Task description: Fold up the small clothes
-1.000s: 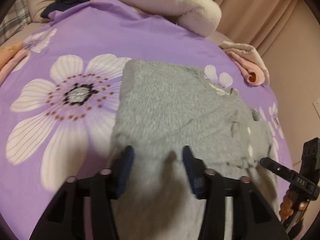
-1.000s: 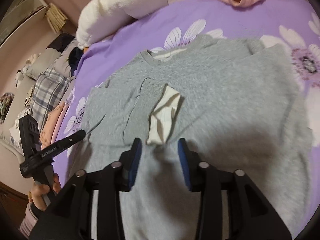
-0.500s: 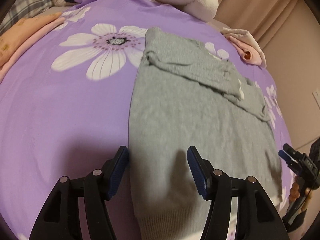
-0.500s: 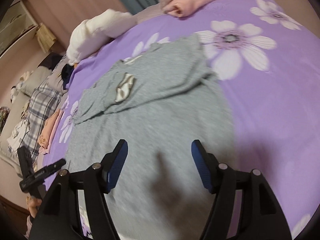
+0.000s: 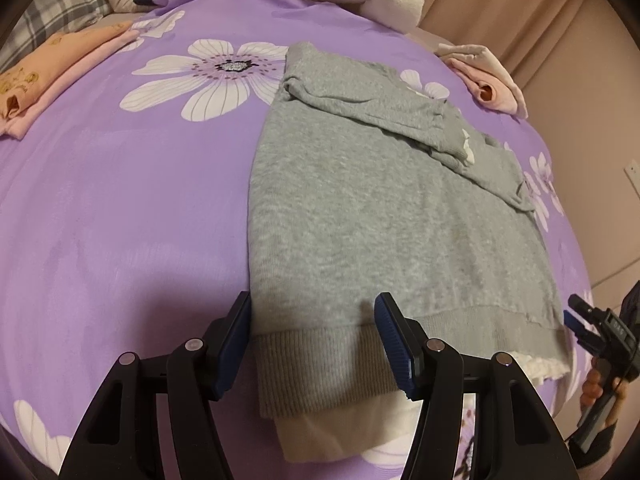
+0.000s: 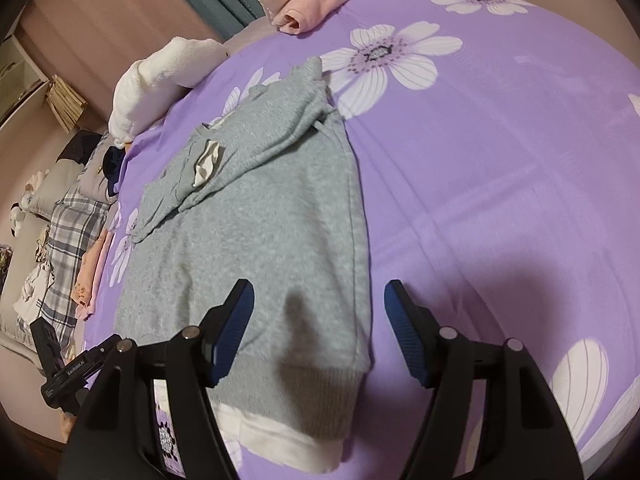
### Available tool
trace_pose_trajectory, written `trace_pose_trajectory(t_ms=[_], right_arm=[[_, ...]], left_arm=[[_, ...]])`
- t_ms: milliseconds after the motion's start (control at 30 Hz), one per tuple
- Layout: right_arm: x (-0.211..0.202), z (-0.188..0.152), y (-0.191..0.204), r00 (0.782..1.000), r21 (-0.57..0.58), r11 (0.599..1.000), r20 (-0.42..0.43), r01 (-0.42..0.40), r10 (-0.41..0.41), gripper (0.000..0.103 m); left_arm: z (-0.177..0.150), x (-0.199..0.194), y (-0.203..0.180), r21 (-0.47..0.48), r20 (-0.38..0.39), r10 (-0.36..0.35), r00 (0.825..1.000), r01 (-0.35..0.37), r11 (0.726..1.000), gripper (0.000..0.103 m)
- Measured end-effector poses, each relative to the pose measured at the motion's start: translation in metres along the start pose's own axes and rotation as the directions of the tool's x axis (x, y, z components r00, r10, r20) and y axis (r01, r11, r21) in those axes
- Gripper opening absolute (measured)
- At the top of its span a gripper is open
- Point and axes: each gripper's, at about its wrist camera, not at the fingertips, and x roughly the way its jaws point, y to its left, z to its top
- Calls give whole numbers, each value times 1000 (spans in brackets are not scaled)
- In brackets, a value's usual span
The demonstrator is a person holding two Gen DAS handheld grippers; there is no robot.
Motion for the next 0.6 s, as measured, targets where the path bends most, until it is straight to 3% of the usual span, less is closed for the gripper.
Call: trace_pose_trajectory(t_ms=[267, 400, 600], right_arm=[[0, -15, -3, 999, 10, 1000, -44, -23, 24, 69], [2, -19, -3, 994, 23, 995, -62, -94, 95, 69], [4, -20, -2, 993, 30, 995, -64, -100, 102, 70]], left_arm=[[-9, -3, -1, -4, 3, -2, 1000, 2, 1000, 60], [-12, -5, 0, -11, 2, -20, 1000, 20, 1000, 60], [-13, -6, 1, -15, 0, -30, 1000, 30, 999, 60]])
